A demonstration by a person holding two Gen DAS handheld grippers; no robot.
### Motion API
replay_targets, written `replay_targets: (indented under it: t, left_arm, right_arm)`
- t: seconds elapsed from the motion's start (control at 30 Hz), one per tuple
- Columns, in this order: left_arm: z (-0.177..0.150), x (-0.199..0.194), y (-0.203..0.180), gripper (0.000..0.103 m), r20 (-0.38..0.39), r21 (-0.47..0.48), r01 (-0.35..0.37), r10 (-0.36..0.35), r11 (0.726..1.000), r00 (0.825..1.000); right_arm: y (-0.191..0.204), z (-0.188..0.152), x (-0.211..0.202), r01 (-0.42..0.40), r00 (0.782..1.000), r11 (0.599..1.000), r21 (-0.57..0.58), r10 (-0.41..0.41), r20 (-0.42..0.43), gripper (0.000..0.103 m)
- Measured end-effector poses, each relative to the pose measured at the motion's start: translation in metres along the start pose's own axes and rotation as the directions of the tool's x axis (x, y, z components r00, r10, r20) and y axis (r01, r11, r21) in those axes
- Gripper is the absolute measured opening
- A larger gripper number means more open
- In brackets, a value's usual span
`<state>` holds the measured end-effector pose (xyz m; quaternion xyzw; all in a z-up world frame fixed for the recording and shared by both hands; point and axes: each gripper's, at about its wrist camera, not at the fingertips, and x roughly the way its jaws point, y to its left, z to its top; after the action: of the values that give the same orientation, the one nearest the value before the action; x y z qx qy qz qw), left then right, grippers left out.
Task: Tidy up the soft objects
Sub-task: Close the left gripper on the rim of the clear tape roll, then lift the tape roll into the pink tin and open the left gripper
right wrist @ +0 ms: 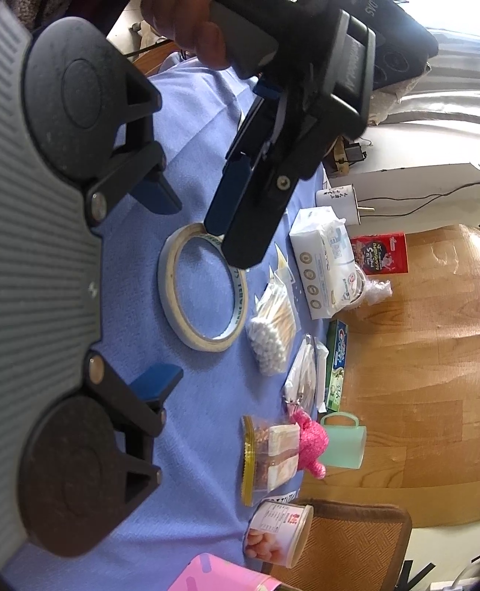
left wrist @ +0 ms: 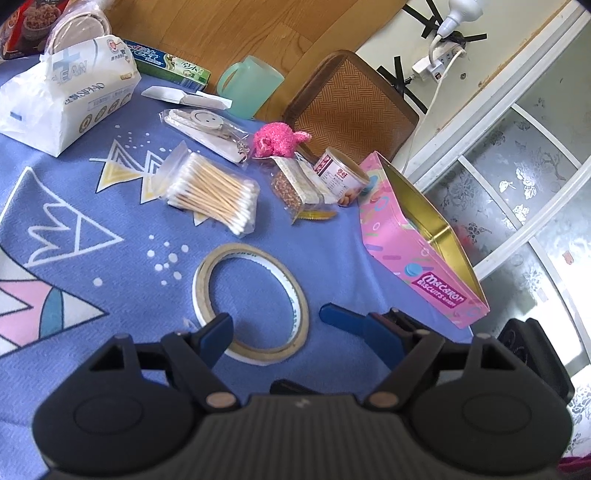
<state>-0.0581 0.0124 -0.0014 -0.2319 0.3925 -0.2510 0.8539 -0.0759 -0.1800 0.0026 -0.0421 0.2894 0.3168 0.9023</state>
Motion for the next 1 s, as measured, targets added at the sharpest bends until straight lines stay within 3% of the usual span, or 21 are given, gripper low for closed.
replay_targets:
  t: [0.33, 0.47, 0.63, 0.77, 1.0]
  left_arm:
    - [0.010, -0.004, 0.005, 0.078, 0.035, -0.024, -0.077, 0.078, 0.997, 0.996]
    - [0.007, 0.006, 0.008, 0.072, 0.022, -0.014, -0.112, 0.112, 0.994, 0.993]
    - [0.008, 0.009, 0.003, 0.062, 0.027, 0.020, -0.160, 0.159, 0.987, 0.987]
    - [0.013, 0.008, -0.001, 0.061, 0.034, 0.009, -0.140, 0.139, 0.990, 0.990]
    - [0.034, 0.016, -0.039, 0.061, 0.063, 0.116, -0.116, 0.109, 0.986, 0.992]
  right_arm:
    - [0.006, 0.008, 0.011, -0.006, 1.000, 0.999, -0.040, 0.005, -0.023, 0.090]
    - [0.012, 0.013, 0.021, 0.023, 0.999, 0.998, -0.060, -0.026, -0.046, 0.091]
    - [0.006, 0.015, 0.023, 0.062, 0.997, 0.998, -0.027, -0.063, -0.037, 0.080]
    - [0.009, 0.014, 0.014, 0.089, 0.996, 0.996, -0.017, -0.089, 0.007, 0.079]
    - [0.001, 0.025, -0.011, 0.199, 0.973, 0.979, -0.034, -0.193, 0.130, 0.079]
